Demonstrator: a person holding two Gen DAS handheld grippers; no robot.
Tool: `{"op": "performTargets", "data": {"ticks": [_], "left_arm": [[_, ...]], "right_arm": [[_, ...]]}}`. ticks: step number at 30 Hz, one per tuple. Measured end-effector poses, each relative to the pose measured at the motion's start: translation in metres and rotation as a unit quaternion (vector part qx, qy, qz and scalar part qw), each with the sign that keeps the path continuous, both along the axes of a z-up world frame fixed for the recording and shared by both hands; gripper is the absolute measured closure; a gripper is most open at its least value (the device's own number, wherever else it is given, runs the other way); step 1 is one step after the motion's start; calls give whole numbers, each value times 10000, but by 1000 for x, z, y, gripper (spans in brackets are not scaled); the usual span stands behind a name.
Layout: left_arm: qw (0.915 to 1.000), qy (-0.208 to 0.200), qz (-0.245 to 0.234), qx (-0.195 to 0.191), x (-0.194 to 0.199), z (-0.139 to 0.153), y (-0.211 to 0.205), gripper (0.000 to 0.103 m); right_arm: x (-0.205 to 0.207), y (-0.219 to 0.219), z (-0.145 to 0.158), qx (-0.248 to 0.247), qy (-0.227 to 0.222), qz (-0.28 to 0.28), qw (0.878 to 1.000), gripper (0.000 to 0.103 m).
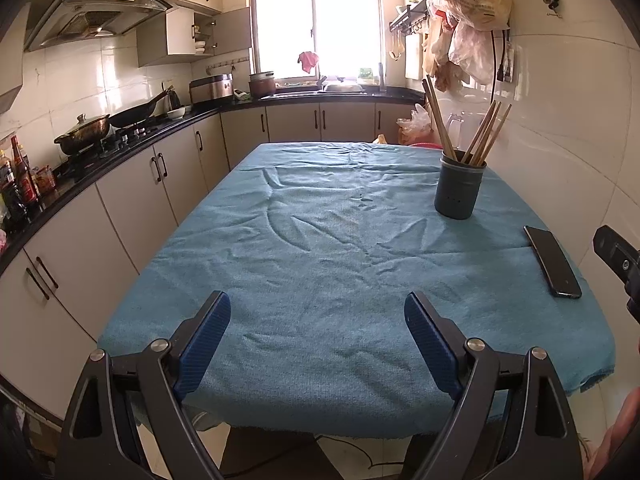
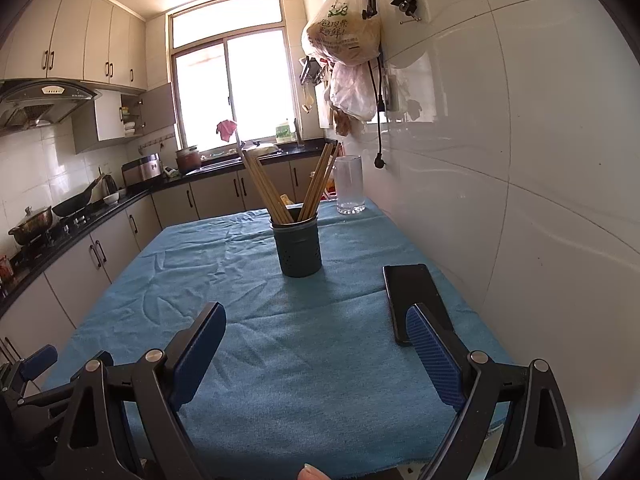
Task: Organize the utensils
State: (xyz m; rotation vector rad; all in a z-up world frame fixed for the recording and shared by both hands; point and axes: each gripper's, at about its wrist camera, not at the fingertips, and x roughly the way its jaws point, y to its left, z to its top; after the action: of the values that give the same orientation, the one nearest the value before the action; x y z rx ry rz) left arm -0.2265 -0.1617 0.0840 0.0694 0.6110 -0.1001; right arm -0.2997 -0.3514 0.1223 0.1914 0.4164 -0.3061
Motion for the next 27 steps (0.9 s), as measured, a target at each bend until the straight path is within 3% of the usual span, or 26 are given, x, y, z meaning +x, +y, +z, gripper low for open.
{"op": "performTargets", "data": {"ticks": [27], "left_arm": [[10000,52,17,25,1,-3,1,15]], "right_arm": [[4,1,-4,0,151,37,9999,8]]}}
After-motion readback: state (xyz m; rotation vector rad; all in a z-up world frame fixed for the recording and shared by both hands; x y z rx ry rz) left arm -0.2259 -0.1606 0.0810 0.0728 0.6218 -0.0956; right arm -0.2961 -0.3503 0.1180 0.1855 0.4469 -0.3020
